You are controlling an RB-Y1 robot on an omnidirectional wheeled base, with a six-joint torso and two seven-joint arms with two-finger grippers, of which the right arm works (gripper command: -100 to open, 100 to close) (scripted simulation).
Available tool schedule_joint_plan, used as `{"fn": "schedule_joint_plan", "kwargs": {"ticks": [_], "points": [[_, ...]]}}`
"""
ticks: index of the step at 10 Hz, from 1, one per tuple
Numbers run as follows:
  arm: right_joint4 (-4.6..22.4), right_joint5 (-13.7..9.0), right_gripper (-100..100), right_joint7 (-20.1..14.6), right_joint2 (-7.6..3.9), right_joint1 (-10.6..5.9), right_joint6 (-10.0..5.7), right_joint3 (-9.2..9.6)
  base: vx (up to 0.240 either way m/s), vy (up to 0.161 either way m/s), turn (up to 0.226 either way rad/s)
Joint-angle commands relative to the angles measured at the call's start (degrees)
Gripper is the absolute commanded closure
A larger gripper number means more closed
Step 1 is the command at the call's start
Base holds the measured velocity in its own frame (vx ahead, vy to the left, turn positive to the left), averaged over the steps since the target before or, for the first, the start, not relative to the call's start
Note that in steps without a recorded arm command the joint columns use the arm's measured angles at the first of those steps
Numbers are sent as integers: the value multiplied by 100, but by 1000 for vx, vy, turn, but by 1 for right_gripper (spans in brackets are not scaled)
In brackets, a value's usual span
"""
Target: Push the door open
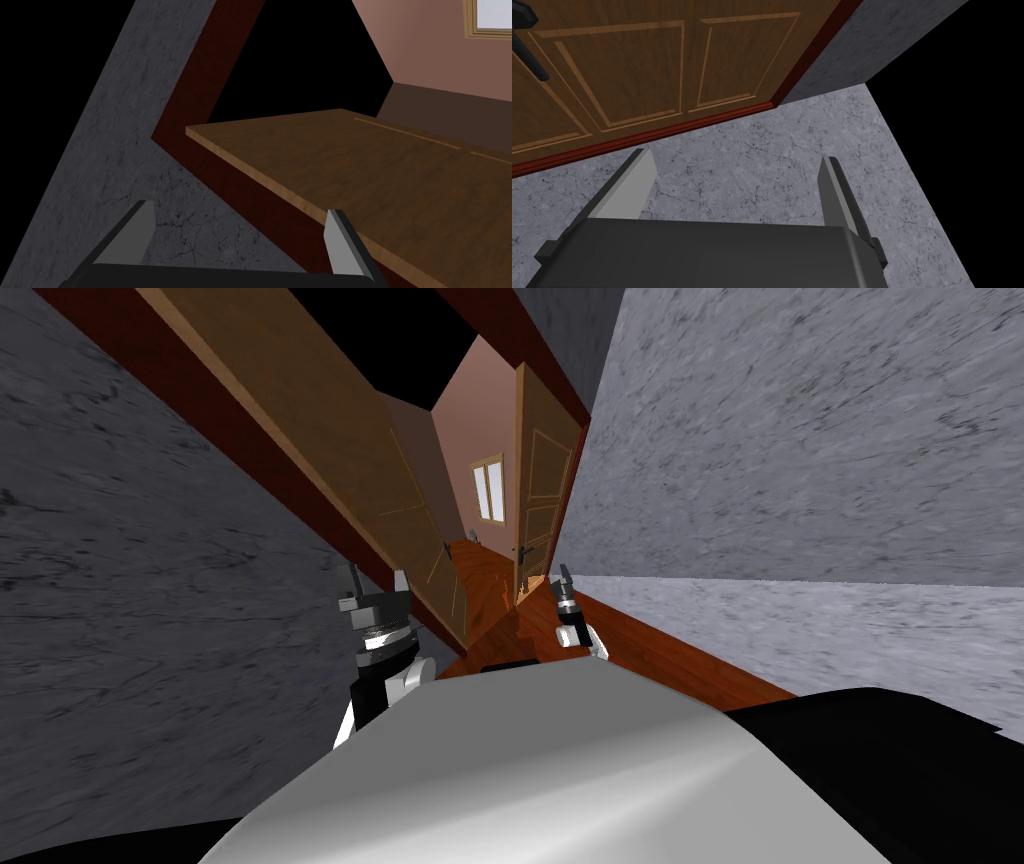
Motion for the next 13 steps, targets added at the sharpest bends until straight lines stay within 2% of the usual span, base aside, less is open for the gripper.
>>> {"fn": "schedule_joint_plan", "kwargs": {"ticks": [1, 7, 8, 11, 12, 13], "points": [[259, 50, -100, -89, -35, -196, 13, 21, 75, -97, 55], [1227, 254, -100, -392, -145, -784, -72, 154, 92, -97, 61], [1252, 254, -100, -392, -145, -784, -72, 154, 52, -85, 23], [1733, 360, -100, -550, -197, -1090, -116, 224, 62, -75, 56], [1769, 360, -100, -550, -197, -1090, -116, 224, 61, -81, 24], [1945, 396, -100, -604, -214, -1194, -131, 247, 58, -72, 35]]}}
